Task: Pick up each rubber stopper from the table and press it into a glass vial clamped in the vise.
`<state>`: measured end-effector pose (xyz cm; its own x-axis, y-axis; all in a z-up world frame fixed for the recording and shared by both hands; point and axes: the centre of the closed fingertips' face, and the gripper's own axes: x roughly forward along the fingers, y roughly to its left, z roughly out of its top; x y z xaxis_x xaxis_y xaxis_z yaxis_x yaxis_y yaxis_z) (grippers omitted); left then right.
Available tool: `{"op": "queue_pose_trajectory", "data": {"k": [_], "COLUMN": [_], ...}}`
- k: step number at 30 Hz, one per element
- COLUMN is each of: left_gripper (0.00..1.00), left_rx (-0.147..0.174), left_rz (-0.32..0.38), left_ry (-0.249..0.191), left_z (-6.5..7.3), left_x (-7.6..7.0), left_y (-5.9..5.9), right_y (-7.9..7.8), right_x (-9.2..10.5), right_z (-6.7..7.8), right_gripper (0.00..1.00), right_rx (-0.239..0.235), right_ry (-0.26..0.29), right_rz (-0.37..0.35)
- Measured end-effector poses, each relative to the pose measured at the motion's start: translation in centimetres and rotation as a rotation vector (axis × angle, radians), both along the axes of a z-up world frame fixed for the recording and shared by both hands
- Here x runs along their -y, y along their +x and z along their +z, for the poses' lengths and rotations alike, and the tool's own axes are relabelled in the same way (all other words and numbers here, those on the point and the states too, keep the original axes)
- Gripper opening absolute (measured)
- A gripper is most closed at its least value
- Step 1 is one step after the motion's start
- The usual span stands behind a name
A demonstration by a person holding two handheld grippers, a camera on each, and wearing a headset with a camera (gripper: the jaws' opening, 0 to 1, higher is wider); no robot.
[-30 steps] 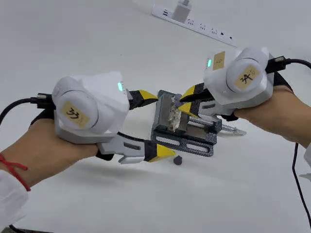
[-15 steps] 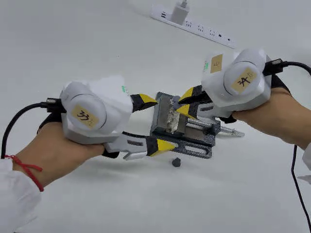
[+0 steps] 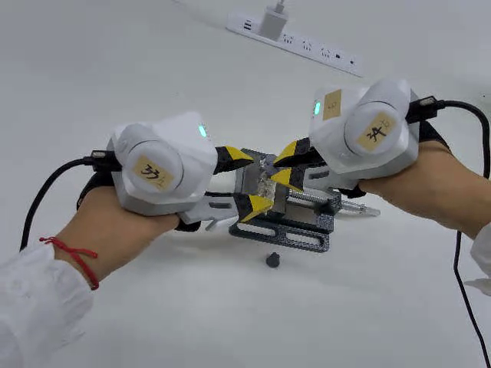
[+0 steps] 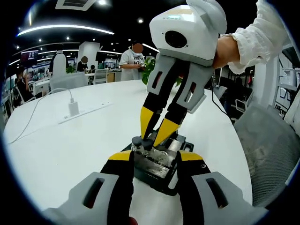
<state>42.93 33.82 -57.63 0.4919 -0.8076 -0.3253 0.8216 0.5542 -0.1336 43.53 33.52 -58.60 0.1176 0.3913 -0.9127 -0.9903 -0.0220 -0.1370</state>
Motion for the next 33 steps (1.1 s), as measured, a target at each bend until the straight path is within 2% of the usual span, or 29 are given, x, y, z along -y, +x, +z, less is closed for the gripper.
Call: {"op": "queue_pose_trajectory", "data": {"k": [3, 4, 5, 6, 7, 8, 10, 13, 14, 15, 17, 23, 25, 27, 28, 29, 30, 31, 33], "left_gripper": [0.3, 0.29, 0.29, 0.28, 0.27, 0.26, 0.26, 0.24, 0.24, 0.23, 0.21, 0.15, 0.14, 0.13, 0.13, 0.12, 0.11, 0.1, 0.09], "left_rx": [-0.043, -0.09, -0.096, -0.084, -0.089, -0.11, -0.133, -0.152, -0.178, -0.196, -0.189, -0.221, -0.259, -0.313, -0.362, -0.378, -0.371, -0.406, -0.431], "left_rz": [0.01, 0.032, 0.038, 0.044, 0.054, 0.074, 0.091, 0.11, 0.117, 0.12, 0.12, 0.113, 0.122, 0.137, 0.139, 0.147, 0.152, 0.167, 0.18], "left_ry": [-0.015, -0.031, -0.032, -0.034, -0.038, -0.05, -0.076, -0.088, -0.107, -0.108, -0.103, -0.114, -0.136, -0.195, -0.218, -0.227, -0.235, -0.26, -0.291], "left_z": [-0.2, -0.3, -0.3, -0.2, -0.1, 0.0, 0.4, 0.6, 0.7, 0.5, 0.4, 0.0, -0.1, 0.1, -0.1, -0.2, -0.1, -0.2, -0.1], "left_x": [0.0, -0.2, -0.3, -0.5, -0.7, -0.9, -1.0, -1.1, -1.0, -1.0, -0.9, -0.6, -0.6, -0.4, -0.3, -0.3, -0.4, -0.4, -0.5], "left_y": [0.0, 0.1, 0.3, 0.6, 0.7, 0.9, 1.1, 1.4, 1.5, 1.5, 1.6, 1.3, 1.3, 1.4, 1.2, 1.3, 1.4, 1.4, 1.6], "right_y": [0.0, 0.1, 0.1, 0.1, 0.1, 0.2, 0.2, 0.2, 0.2, 0.2, 0.2, 0.3, 0.3, 0.4, 0.4, 0.4, 0.4, 0.4, 0.4], "right_x": [-0.1, 0.0, 0.0, 0.0, 0.0, 0.1, 0.1, 0.1, 0.1, 0.1, 0.1, 0.2, 0.2, 0.2, 0.2, 0.2, 0.3, 0.3, 0.3], "right_z": [0.0, -0.1, -0.1, -0.1, -0.1, -0.2, -0.2, -0.2, -0.2, -0.2, -0.2, -0.3, -0.3, -0.3, -0.3, -0.3, -0.3, -0.4, -0.4], "right_gripper": [0.05, 0.05, 0.05, 0.05, 0.05, 0.05, 0.05, 0.05, 0.05, 0.05, 0.05, 0.05, 0.05, 0.05, 0.05, 0.05, 0.05, 0.05, 0.05], "right_rx": [0.004, 0.008, 0.014, 0.02, 0.024, 0.029, 0.033, 0.041, 0.045, 0.046, 0.048, 0.05, 0.05, 0.051, 0.052, 0.053, 0.054, 0.056, 0.056], "right_ry": [0.003, 0.003, 0.001, -0.002, -0.004, -0.005, -0.006, -0.006, -0.006, -0.006, -0.004, -0.001, 0.0, -0.001, -0.003, -0.004, -0.004, -0.005, -0.004], "right_rz": [0.001, 0.004, 0.012, 0.015, 0.019, 0.023, 0.026, 0.03, 0.032, 0.032, 0.03, 0.031, 0.031, 0.034, 0.037, 0.038, 0.039, 0.04, 0.04]}}
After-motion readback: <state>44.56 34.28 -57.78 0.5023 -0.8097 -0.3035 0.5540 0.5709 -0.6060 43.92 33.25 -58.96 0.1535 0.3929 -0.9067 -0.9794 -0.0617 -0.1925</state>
